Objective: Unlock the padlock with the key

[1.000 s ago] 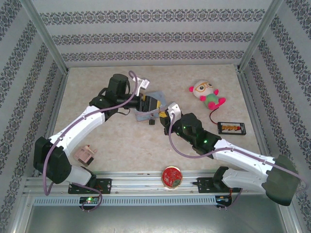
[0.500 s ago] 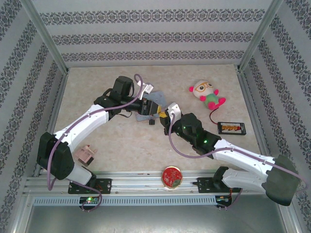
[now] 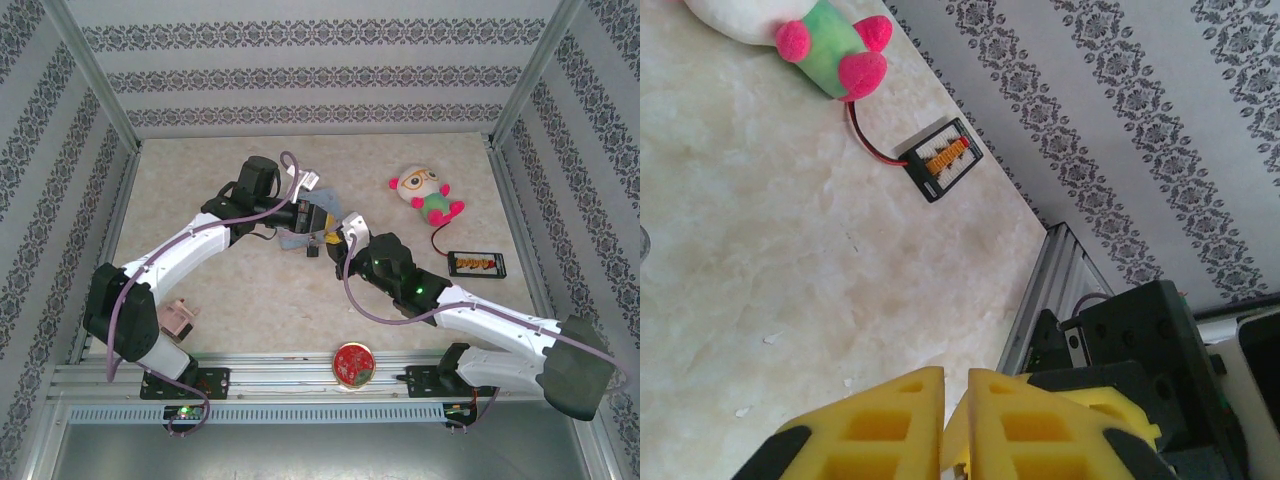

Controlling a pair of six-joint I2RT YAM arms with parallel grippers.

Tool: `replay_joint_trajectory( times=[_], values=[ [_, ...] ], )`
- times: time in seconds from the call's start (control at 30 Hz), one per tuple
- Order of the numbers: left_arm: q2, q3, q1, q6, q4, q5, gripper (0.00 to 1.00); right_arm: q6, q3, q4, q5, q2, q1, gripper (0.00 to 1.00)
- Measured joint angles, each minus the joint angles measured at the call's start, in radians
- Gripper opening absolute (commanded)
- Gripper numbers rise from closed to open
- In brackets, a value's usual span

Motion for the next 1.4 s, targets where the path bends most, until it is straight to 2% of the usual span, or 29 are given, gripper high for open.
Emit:
replay_joint_trajectory(
  times=[0.07,0.13,0.37,0.43,0.53,0.6,0.77,0.8,0.87,0.9,0.93,0.97,1.03,1.17,1.3,1.4],
  values=[
    [0.001,-0.001,0.0,-0.001,0.0,0.0,0.13,0.0,0.0,0.0,0.0,0.002,0.0,0.0],
    [0.001,-0.001,0.0,-0.003,0.0,-0.001,0.2,0.0,0.0,0.0,0.0,0.002,0.0,0.0],
    [0.001,-0.006,0.0,0.0,-0.007,-0.022,0.26,0.0,0.0,0.0,0.0,0.002,0.0,0.0],
    [0.0,-0.006,0.0,0.004,-0.012,-0.032,0.22,0.0,0.0,0.0,0.0,0.002,0.0,0.0],
    [0.0,-0.007,0.0,0.013,-0.024,-0.038,0.09,0.0,0.0,0.0,0.0,0.002,0.0,0.0],
    [0.0,-0.007,0.0,0.016,-0.031,-0.038,0.03,0.0,0.0,0.0,0.0,0.002,0.0,0.0],
    [0.0,-0.007,0.0,0.019,-0.034,-0.04,0.0,0.004,0.0,-0.002,0.001,0.002,0.0,0.0],
    [-0.001,-0.007,0.0,0.02,-0.035,-0.042,0.0,0.005,0.0,-0.002,0.001,0.002,0.0,0.03],
    [-0.005,-0.008,-0.002,0.027,-0.035,-0.05,0.0,0.01,0.0,0.0,0.001,0.002,0.0,0.2],
    [-0.009,-0.011,-0.004,0.032,-0.035,-0.06,0.0,0.016,0.0,0.0,0.0,0.002,-0.001,0.3],
    [-0.017,-0.018,-0.005,0.039,-0.035,-0.07,0.0,0.023,0.0,0.0,0.0,0.0,-0.002,0.48],
    [-0.026,-0.025,-0.006,0.045,-0.035,-0.084,0.0,0.032,0.0,0.0,-0.003,-0.001,-0.006,0.58],
    [-0.048,-0.042,-0.006,0.06,-0.034,-0.112,0.0,0.059,-0.001,-0.001,-0.014,-0.013,-0.02,0.68],
    [-0.103,-0.077,-0.006,0.086,-0.022,-0.156,0.0,0.153,-0.011,0.0,-0.064,-0.061,-0.082,0.79],
    [-0.145,-0.088,-0.006,0.114,0.004,-0.167,0.0,0.276,-0.015,0.01,-0.191,-0.099,-0.175,0.8],
    [-0.154,-0.088,-0.005,0.125,0.023,-0.158,0.0,0.383,-0.016,0.053,-0.329,-0.091,-0.251,0.76]
  ],
)
